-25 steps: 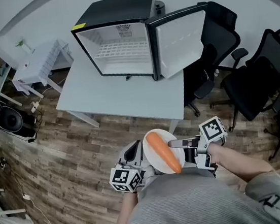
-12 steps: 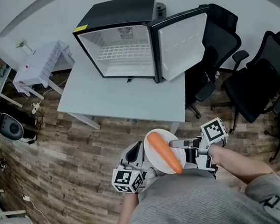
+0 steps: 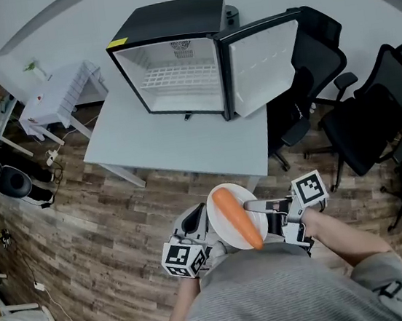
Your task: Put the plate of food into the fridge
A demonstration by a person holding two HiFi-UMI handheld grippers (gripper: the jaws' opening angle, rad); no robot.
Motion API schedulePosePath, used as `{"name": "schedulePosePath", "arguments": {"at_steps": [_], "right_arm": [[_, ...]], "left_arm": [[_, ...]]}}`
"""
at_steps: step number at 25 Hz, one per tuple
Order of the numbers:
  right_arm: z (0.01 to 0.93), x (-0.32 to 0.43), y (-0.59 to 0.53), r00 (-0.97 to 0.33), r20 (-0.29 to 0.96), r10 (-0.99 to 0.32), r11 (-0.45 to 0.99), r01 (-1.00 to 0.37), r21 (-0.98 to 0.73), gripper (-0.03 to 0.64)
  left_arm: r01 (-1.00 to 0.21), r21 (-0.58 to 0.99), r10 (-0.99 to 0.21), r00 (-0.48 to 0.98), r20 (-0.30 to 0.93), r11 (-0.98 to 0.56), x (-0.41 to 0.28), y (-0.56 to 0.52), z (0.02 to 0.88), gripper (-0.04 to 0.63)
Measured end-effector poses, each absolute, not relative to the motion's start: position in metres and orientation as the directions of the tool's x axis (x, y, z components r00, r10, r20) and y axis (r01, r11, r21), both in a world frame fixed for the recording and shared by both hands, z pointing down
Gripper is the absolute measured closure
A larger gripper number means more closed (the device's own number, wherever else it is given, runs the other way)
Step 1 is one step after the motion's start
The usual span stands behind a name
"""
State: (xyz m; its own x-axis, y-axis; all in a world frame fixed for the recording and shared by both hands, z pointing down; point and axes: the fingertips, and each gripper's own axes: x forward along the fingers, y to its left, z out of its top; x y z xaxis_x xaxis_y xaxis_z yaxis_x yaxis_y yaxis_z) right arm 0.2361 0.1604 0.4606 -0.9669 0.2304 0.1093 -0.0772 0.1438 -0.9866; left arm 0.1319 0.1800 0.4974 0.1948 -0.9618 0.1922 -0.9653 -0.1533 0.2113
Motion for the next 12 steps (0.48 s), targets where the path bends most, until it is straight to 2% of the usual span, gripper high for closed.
{"name": "schedulePosePath", "arguments": {"at_steps": [12], "right_arm": [[0.4657,0.2323,0.1662,-0.971,0.123,0.205,0.112,-0.101,-0.989,0.575]], "left_arm": [[-0.963,0.208,-0.957,0.215,0.194,-0.174,0.1258,0.1826,0.4988,0.584]]}}
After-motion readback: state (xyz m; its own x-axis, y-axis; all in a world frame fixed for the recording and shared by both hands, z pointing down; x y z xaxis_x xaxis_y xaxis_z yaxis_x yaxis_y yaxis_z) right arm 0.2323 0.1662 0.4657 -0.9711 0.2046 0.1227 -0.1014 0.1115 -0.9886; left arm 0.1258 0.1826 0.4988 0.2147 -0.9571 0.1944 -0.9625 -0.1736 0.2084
